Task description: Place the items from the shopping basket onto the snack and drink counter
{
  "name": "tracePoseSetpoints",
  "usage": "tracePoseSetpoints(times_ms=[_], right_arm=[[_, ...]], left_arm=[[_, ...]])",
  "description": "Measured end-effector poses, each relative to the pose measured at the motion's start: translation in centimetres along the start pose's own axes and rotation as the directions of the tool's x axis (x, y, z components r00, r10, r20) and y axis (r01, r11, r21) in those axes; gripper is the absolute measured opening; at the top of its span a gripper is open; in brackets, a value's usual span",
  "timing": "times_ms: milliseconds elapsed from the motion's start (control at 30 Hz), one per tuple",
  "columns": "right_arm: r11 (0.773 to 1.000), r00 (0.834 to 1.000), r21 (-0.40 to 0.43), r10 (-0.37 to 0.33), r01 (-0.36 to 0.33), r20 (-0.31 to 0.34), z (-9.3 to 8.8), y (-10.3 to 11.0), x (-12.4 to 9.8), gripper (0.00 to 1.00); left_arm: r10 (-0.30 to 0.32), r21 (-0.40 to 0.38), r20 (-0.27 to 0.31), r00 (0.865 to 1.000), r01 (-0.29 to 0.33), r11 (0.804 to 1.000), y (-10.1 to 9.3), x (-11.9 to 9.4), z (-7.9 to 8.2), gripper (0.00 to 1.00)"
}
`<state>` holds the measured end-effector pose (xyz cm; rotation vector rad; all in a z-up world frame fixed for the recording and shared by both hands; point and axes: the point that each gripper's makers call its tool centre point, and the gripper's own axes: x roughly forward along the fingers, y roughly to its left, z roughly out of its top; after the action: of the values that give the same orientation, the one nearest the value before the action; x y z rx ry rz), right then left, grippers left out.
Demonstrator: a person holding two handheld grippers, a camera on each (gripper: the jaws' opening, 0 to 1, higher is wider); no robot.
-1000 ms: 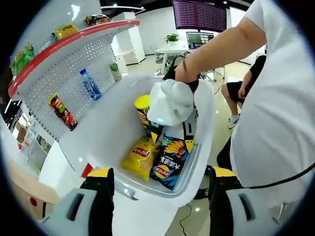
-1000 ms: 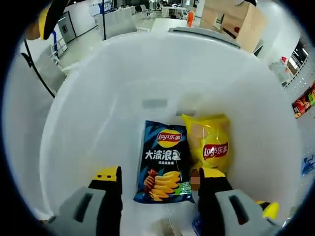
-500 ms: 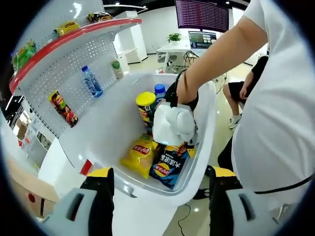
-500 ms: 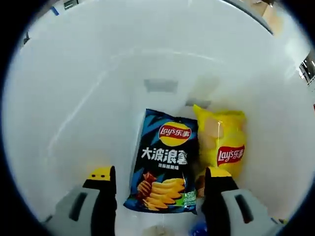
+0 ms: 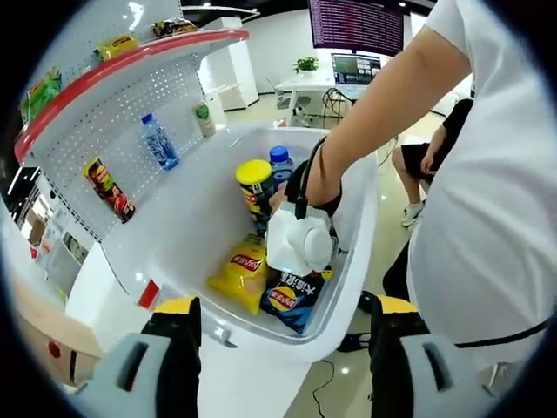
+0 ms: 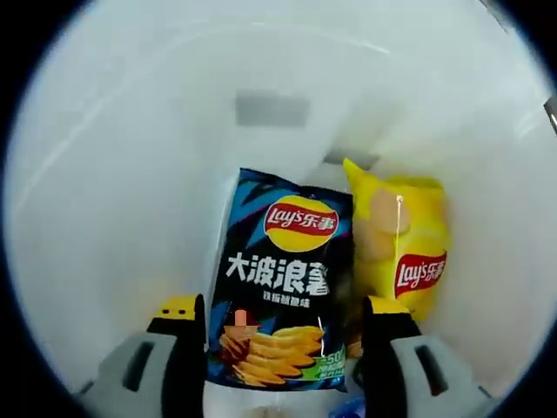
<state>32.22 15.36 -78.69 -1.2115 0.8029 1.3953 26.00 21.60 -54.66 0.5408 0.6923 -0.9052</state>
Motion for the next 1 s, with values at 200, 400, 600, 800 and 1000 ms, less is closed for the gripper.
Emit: tracePoseSetpoints(times_ms=[200, 400, 600, 800, 1000], right_arm=[[1.000, 1.000, 0.010, -0.011, 0.011, -0.021, -0.3, 0.1, 1.5, 0.72], [0.999, 0.999, 0.018, -0.027, 0.028, -0.034, -0.4, 0.1, 2.5, 0.71], [0.999, 0.998, 0.020, -0.035, 0.036, -0.042, -0.5, 0.5, 3.1, 0.69], [0.999, 0.998, -0.018, -0.037, 0.036, -0.041, -0.5, 0.7, 3.5, 0.70], [1.000, 0.998, 0.011, -0.014, 0.015, -0.057, -0.7, 1.0, 3.5, 0.62]], left_arm=[[0.010, 0.004, -0.015, 1.000, -0.010, 1.000, 0.1, -0.5, -0.5, 0.80], [0.022, -0.018, -0.003, 1.000, -0.022, 1.000, 0.0, -0.6, -0.5, 0.80], [0.069, -0.027, -0.017, 0.997, -0.069, 0.997, 0.7, -0.7, -0.8, 0.87], [0.070, -0.029, -0.018, 0.997, -0.071, 0.997, 0.7, -0.8, -0.9, 0.87], [0.069, -0.033, -0.015, 0.998, -0.069, 0.997, 0.5, -0.7, -0.9, 0.87]])
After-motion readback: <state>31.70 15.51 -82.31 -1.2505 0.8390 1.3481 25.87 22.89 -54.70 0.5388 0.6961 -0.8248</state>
